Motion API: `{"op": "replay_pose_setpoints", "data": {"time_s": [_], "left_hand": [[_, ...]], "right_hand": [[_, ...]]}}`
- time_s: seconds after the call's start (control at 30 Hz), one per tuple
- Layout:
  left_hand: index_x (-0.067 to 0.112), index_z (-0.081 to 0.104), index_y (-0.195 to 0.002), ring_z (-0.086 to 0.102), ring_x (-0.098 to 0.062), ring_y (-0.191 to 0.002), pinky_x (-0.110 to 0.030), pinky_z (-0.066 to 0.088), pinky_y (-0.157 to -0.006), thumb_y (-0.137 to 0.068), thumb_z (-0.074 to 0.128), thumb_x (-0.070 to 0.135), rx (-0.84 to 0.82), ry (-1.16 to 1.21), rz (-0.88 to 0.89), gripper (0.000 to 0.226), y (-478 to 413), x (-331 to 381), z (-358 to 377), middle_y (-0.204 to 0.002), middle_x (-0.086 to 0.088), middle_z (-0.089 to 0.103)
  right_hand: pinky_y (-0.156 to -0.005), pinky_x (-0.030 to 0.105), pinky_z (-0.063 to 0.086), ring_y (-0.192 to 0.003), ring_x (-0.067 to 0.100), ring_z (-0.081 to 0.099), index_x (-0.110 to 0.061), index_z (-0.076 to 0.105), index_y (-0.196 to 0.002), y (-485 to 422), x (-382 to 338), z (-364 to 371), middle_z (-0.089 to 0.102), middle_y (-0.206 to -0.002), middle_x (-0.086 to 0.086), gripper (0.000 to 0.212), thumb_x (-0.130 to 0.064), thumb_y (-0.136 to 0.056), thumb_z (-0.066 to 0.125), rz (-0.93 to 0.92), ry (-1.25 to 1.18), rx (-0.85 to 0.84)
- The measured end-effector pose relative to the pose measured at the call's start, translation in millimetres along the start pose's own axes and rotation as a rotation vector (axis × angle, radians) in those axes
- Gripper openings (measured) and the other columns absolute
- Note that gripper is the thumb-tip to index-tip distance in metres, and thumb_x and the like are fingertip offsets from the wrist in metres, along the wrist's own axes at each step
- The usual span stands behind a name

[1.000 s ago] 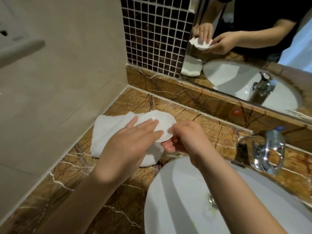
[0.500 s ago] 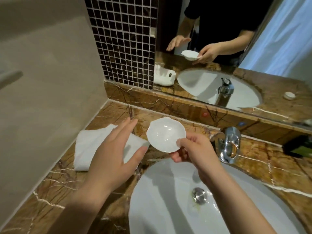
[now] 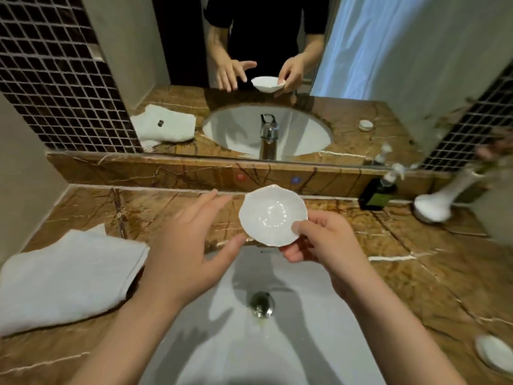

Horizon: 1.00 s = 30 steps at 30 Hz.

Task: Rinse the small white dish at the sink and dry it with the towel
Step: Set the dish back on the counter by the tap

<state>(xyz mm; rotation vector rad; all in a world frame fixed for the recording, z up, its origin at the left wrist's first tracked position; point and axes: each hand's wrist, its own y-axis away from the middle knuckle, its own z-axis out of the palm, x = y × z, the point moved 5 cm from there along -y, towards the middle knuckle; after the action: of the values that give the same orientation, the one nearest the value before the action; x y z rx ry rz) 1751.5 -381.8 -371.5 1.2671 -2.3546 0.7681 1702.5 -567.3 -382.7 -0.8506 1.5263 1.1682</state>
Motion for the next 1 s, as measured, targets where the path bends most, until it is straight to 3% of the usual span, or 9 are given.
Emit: {"op": "replay_pose_setpoints", "data": {"time_s": [0.2, 0.3, 0.53, 0.63, 0.73, 0.8, 1.0], "left_hand": [[0.03, 0.047, -0.133, 0.039, -0.013, -0.132, -0.03, 0.029, -0.102, -0.078, 0.04, 0.061, -0.057, 0.011, 0.111, 0.063, -27.3, 65.2, 47.1, -0.14, 0.006, 0.047], [0.029, 0.047, -0.133, 0.037, -0.012, -0.134, -0.037, 0.032, -0.107, -0.081, 0.039, 0.062, -0.096, 0.028, 0.15, 0.063, -35.2, 88.0, 71.4, -0.141, 0.005, 0.048], [0.03, 0.046, -0.134, 0.035, -0.008, -0.134, -0.028, 0.028, -0.105, -0.082, 0.037, 0.063, -0.18, 0.08, 0.173, 0.062, -39.0, 116.4, 132.7, -0.142, 0.009, 0.046], [0.031, 0.041, -0.137, 0.035, -0.01, -0.134, -0.031, 0.029, -0.107, -0.082, 0.038, 0.063, -0.203, 0.07, 0.153, 0.063, -38.9, 120.8, 152.0, -0.143, 0.007, 0.045], [0.034, 0.035, -0.139, 0.037, -0.01, -0.132, -0.032, 0.031, -0.105, -0.082, 0.039, 0.063, -0.215, 0.055, 0.12, 0.065, -40.3, 121.5, 167.9, -0.143, 0.009, 0.045], [0.036, 0.032, -0.139, 0.037, -0.009, -0.132, -0.032, 0.032, -0.104, -0.081, 0.039, 0.063, -0.213, 0.047, 0.094, 0.065, -42.5, 119.6, 176.7, -0.143, 0.011, 0.044], [0.035, 0.031, -0.14, 0.037, -0.013, -0.133, -0.038, 0.034, -0.103, -0.08, 0.034, 0.067, -0.222, 0.019, 0.03, 0.068, -45.9, 107.6, 199.3, -0.145, 0.009, 0.043]], "right_hand": [[-0.041, 0.019, 0.049, -0.041, 0.012, 0.06, -0.007, 0.066, -0.083, 6.6, 8.4, -81.8, 0.066, -0.048, 0.005, 0.024, 0.003, -0.087, 0.044, 0.031, -0.019, 0.14], [-0.042, 0.021, 0.052, -0.041, 0.014, 0.06, -0.007, 0.065, -0.09, 8.9, 15.6, -115.0, 0.067, -0.05, 0.008, 0.023, 0.003, -0.088, 0.045, 0.055, -0.054, 0.197], [-0.04, 0.018, 0.051, -0.038, 0.011, 0.057, -0.016, 0.062, -0.083, -1.5, 48.7, -168.9, 0.065, -0.046, 0.004, 0.029, 0.002, -0.091, 0.041, 0.088, -0.067, 0.295], [-0.046, 0.018, 0.053, -0.046, 0.01, 0.064, -0.019, 0.062, -0.092, -12.5, 71.3, -183.5, 0.071, -0.056, 0.003, 0.028, -0.001, -0.091, 0.041, 0.09, 0.017, 0.35], [-0.056, 0.028, 0.059, -0.056, 0.014, 0.069, -0.013, 0.06, -0.111, -30.8, 94.7, -191.6, 0.071, -0.078, 0.011, 0.031, -0.003, -0.09, 0.04, 0.125, 0.081, 0.346], [-0.062, 0.033, 0.061, -0.06, 0.016, 0.071, -0.011, 0.058, -0.117, -43.5, 107.2, -193.6, 0.071, -0.082, 0.01, 0.033, -0.005, -0.089, 0.041, 0.145, 0.116, 0.328], [-0.047, 0.023, 0.056, -0.054, 0.017, 0.07, -0.019, 0.048, -0.114, -74.3, 131.4, -191.6, 0.067, -0.071, 0.005, 0.03, -0.002, -0.089, 0.043, 0.168, 0.146, 0.326]]}}
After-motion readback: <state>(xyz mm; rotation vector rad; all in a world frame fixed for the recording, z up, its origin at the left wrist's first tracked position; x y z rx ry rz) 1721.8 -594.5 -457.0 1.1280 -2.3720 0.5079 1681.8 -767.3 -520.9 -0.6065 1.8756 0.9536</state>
